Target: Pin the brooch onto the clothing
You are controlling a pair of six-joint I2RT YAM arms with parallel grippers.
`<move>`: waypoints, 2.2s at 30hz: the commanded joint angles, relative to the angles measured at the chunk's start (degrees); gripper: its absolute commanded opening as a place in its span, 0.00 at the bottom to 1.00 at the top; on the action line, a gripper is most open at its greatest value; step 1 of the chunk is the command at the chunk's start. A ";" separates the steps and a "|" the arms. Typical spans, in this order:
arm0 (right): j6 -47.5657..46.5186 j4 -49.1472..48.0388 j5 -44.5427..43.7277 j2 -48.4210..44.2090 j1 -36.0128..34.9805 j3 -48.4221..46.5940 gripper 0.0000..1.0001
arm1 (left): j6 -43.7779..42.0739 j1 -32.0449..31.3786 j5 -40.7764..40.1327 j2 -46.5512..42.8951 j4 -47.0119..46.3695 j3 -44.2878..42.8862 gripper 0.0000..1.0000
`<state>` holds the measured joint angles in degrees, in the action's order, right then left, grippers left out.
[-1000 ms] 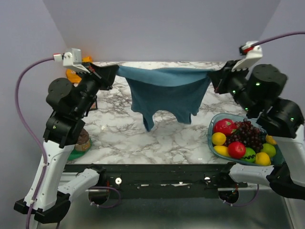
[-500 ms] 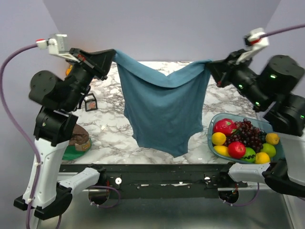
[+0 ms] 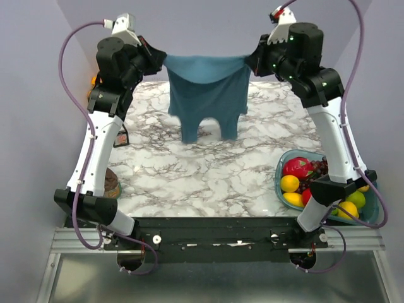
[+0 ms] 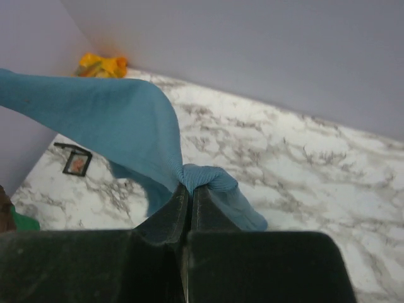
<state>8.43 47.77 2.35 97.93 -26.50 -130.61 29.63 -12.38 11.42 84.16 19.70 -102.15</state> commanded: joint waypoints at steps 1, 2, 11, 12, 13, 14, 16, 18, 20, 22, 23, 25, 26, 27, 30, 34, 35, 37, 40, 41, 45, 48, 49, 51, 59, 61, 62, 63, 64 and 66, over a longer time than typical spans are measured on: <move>-3.50 -0.92 3.63 -2.30 0.13 -6.27 0.01 | -3.25 0.52 5.63 -0.05 -1.51 -12.10 0.00; -3.76 -1.53 3.45 -4.83 0.13 -3.54 0.01 | -3.35 0.52 6.33 -0.40 -1.42 -11.94 0.00; 4.30 -9.36 0.64 -23.03 0.13 49.07 0.01 | 3.32 -0.53 6.43 -16.82 -8.19 30.73 0.00; 5.97 -9.71 0.81 -25.92 0.05 58.27 0.01 | 6.03 -1.15 4.25 -20.49 -8.10 40.53 0.00; 9.56 -9.97 1.25 -27.08 -0.04 63.58 0.01 | 7.54 -2.72 2.40 -22.70 -8.10 45.41 0.00; 11.33 -10.32 1.60 -28.66 -0.22 68.07 0.01 | 8.94 -3.34 0.99 -24.73 -8.19 50.16 0.00; 15.89 -11.73 2.66 -31.99 -1.44 80.34 0.06 | 13.42 -4.66 -1.73 -31.23 -7.06 61.51 0.00; 18.46 -11.56 3.62 -33.67 -3.63 85.84 0.40 | 16.15 -5.11 -1.84 -38.06 -6.08 69.32 0.57; 21.01 -11.56 3.71 -37.01 -5.57 90.25 0.62 | 17.74 -5.98 -3.68 -42.83 -2.68 71.73 0.80; 22.07 -10.68 3.80 -39.91 -7.24 91.05 0.85 | 17.22 -5.99 -5.70 -48.55 0.23 71.92 0.94; 22.16 -10.42 3.89 -42.36 -7.42 91.06 0.87 | 15.57 -5.99 -6.66 -49.78 2.42 71.30 0.96; 22.07 -9.45 3.19 -43.96 -7.42 90.27 0.89 | 13.10 -5.99 -6.41 -50.24 4.54 67.45 0.97; 21.90 -9.10 3.01 -44.57 -7.42 89.13 0.89 | 10.13 -5.99 -5.63 -49.71 6.38 65.87 0.97; 21.81 -8.75 3.01 -44.58 -7.51 88.51 0.89 | 8.71 -5.99 -4.66 -47.88 7.18 62.72 0.98; 21.72 -9.97 3.36 -43.71 -8.47 87.02 0.88 | 2.56 -5.99 -1.76 -42.88 9.91 56.56 0.99; 22.86 -11.55 2.14 -42.56 -11.73 84.91 0.88 | -5.53 -5.64 -4.29 -37.42 13.86 49.51 0.99; 23.04 -11.82 1.96 -42.38 -12.34 84.56 0.88 | -6.59 -5.46 -4.91 -36.62 14.83 48.37 0.99; 23.30 -12.52 1.61 -42.47 -13.49 83.42 0.88 | -8.87 -4.59 -6.14 -34.78 15.10 45.73 0.99; 23.22 -12.61 1.34 -43.61 -13.75 81.83 0.88 | -10.98 -3.35 -6.93 -32.93 15.10 43.44 0.99; 23.13 -12.53 1.08 -44.14 -13.75 81.39 0.88 | -11.60 -2.57 -7.11 -32.31 15.36 43.00 0.99; 22.16 -10.77 -2.08 -47.30 -13.75 78.23 0.88 | -15.03 -0.63 -10.71 -27.04 17.65 39.49 0.99; 21.02 -9.98 -5.16 -49.94 -13.67 75.42 0.93 | -18.98 0.95 -17.20 -22.21 19.05 37.47 0.99; 20.58 -9.80 -5.95 -50.46 -13.66 74.80 0.95 | -19.86 1.39 -18.61 -19.50 19.49 36.16 0.99; 19.88 -9.63 -5.87 -51.26 -13.58 72.79 0.96 | -20.66 3.14 -20.12 -17.11 19.67 34.92 0.99; 17.33 -10.59 -3.06 -51.26 -13.49 68.47 0.96 | -22.59 10.61 -23.63 -3.93 14.40 32.01 0.96; 17.06 -11.20 -2.79 -51.87 -13.49 68.47 0.96 | -22.77 11.76 -23.73 -1.99 11.69 33.75 0.96; 17.06 -11.47 -2.70 -52.66 -13.40 68.73 0.96 | -21.81 14.55 -22.59 -1.46 8.63 34.38 0.96; 17.15 -11.99 -2.70 -53.19 -13.49 68.91 0.98 | -21.63 15.36 -21.63 -0.76 7.81 34.73 0.93; 17.24 -12.26 -2.70 -53.72 -13.58 69.08 0.98 | -21.89 15.72 -21.27 0.64 7.20 34.56 0.92; 17.24 -12.61 -1.22 -54.69 -13.49 69.87 0.98 | -23.21 15.90 -21.35 1.70 5.26 34.56 0.89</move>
<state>26.81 36.88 -0.78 45.71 -40.03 -60.69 8.29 1.63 -9.41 84.03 31.38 -67.83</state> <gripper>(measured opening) 0.980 0.921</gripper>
